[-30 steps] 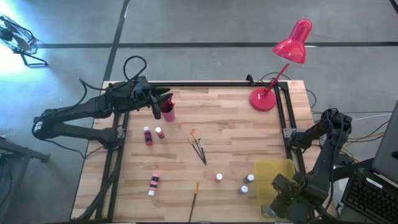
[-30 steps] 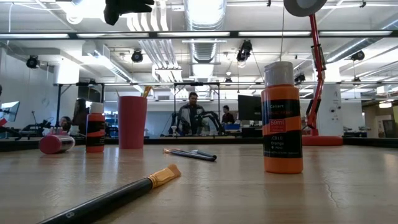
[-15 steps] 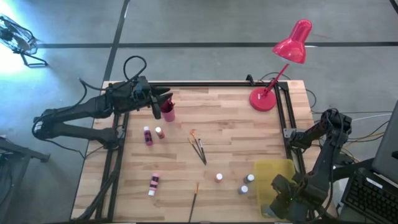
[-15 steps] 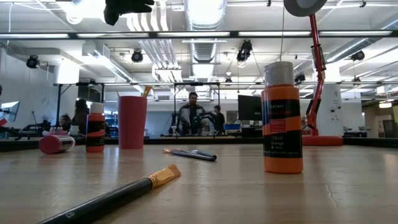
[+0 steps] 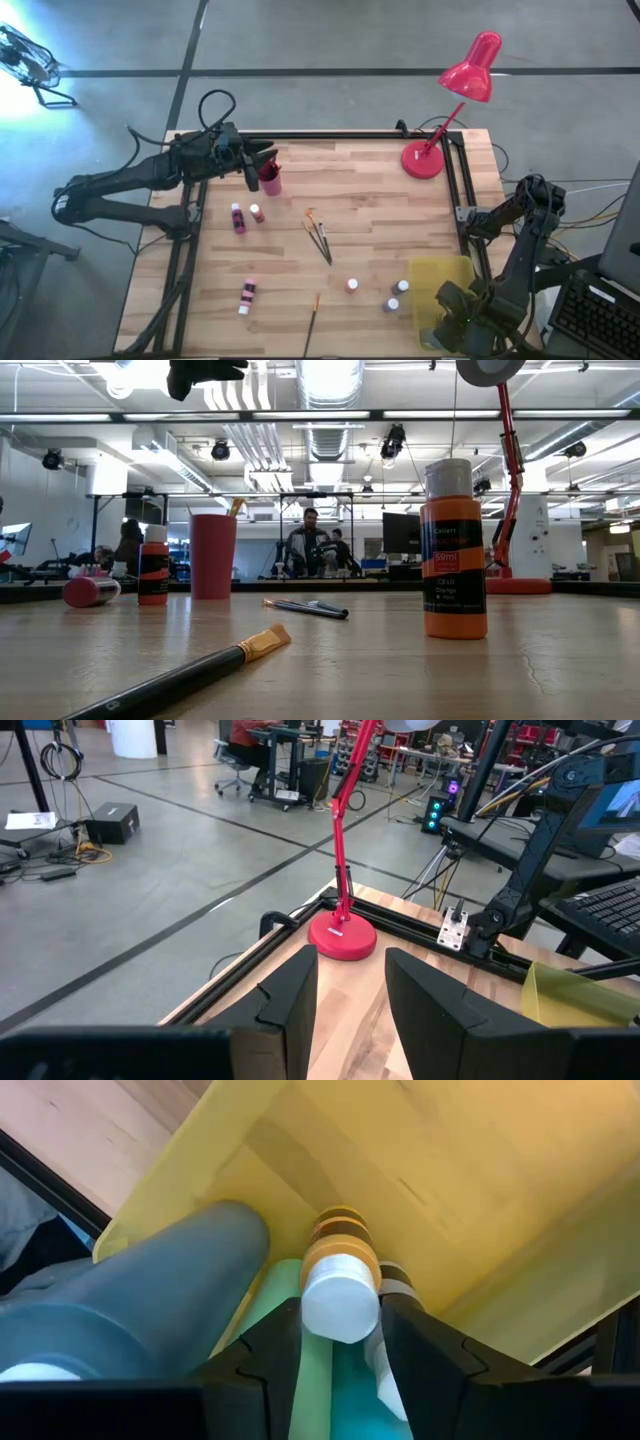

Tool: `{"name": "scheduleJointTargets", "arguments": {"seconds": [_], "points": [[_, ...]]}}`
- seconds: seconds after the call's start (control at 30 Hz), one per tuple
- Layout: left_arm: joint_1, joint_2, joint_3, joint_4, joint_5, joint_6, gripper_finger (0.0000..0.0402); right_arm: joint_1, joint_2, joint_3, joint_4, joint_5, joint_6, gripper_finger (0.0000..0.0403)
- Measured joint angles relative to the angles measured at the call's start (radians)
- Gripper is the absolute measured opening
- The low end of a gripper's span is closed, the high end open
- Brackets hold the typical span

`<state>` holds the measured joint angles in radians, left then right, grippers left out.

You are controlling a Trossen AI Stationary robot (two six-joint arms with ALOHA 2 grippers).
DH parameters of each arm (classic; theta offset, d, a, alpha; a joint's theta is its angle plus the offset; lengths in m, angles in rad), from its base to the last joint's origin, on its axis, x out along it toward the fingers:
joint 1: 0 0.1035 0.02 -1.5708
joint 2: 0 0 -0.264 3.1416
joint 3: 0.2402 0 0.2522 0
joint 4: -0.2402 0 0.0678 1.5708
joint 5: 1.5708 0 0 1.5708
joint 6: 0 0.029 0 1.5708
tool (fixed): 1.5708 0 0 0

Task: Pick & Place Paint Supplies
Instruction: Put the yellow paint bottle into the yellow bin, then put the black paint brush into the pink cup

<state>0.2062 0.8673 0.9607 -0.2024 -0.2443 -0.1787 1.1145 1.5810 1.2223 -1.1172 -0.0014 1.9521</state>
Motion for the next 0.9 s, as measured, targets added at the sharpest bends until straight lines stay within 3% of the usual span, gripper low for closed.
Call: {"name": "scheduleJointTargets", "arguments": {"seconds": [0.47, 0.9], "points": [[0.000, 0.000, 0.000, 0.000, 0.000, 0.000, 0.0126, 0.000, -0.024, 0.001, -0.003, 0.000, -0.024, 0.0111], [0.000, 0.000, 0.000, 0.000, 0.000, 0.002, 0.0126, -0.026, -0.107, 0.001, -0.021, 0.046, -0.066, 0.0145]]}}
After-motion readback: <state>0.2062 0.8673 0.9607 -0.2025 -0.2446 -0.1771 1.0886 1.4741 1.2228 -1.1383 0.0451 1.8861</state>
